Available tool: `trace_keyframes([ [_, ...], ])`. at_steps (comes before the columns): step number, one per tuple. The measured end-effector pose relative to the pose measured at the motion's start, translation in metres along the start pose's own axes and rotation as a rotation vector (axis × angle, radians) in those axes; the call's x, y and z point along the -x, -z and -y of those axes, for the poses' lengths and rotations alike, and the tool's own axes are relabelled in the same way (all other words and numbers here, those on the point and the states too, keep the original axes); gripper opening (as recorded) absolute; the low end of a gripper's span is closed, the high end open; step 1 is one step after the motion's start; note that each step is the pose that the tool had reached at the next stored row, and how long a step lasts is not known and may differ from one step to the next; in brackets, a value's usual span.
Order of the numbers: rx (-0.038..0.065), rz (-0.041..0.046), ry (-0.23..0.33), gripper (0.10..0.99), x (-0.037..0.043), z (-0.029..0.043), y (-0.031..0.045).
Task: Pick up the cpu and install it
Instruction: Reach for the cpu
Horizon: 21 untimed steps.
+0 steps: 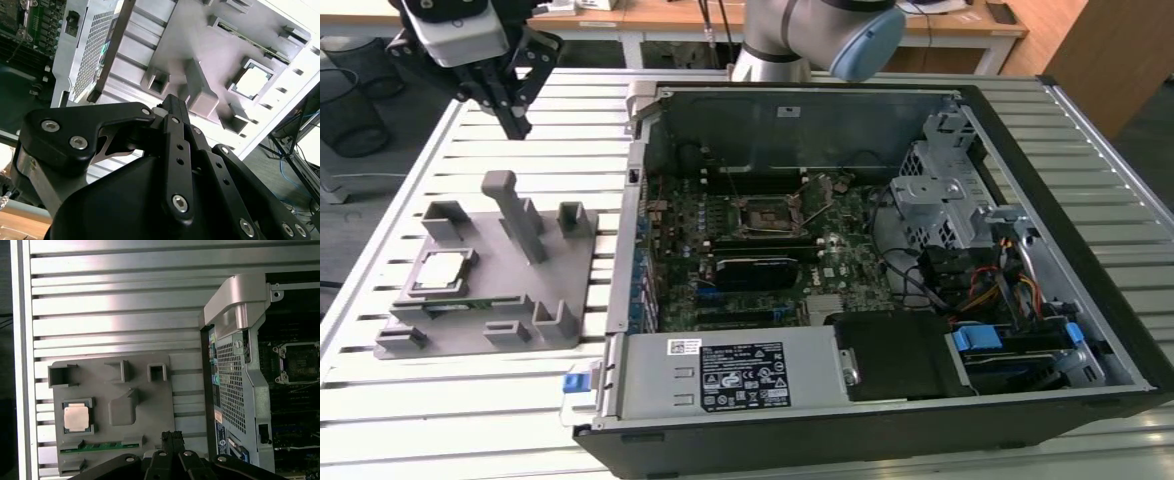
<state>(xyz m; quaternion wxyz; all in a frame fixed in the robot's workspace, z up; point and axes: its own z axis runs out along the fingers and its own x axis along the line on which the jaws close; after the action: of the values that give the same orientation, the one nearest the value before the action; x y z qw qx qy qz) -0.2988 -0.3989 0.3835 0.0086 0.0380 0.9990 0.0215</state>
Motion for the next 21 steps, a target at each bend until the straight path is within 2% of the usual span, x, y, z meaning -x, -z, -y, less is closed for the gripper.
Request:
trace_keyframes([
  [21,0.0,-0.0004,0.0,0.106,-0.0243,0.0019,-0.0012],
])
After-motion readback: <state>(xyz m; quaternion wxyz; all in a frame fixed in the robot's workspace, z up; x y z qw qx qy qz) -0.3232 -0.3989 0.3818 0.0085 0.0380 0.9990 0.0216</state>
